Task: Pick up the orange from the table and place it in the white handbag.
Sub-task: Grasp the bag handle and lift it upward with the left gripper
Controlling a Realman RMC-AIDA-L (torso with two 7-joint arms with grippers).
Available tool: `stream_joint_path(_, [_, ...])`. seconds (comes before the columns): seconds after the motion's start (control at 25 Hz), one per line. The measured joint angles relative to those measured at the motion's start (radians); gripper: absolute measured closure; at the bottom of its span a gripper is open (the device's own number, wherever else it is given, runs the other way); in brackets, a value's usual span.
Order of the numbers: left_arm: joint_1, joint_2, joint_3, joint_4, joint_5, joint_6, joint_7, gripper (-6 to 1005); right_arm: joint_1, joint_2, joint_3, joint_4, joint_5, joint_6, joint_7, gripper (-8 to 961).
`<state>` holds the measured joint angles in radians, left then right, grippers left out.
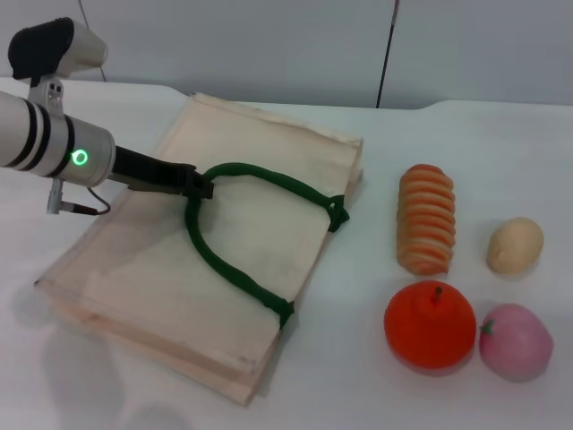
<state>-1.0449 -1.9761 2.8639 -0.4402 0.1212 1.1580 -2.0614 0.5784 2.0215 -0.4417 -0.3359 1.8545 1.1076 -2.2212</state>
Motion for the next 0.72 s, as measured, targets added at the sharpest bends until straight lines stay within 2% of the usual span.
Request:
stream_joint_path(0.16, [-0.001,-0.001,0.000,0.000,0.000,0.000,-0.005,737,0.000,0.000,0.000,0.000,0.000,0.000,0.000,157])
stream_joint_path(0.72, [-0.003,0.001,0.000,0.000,0.024,0.000,-0.025,839,0.002,0.000,0.000,0.001,0.000,0.000,0.001,158])
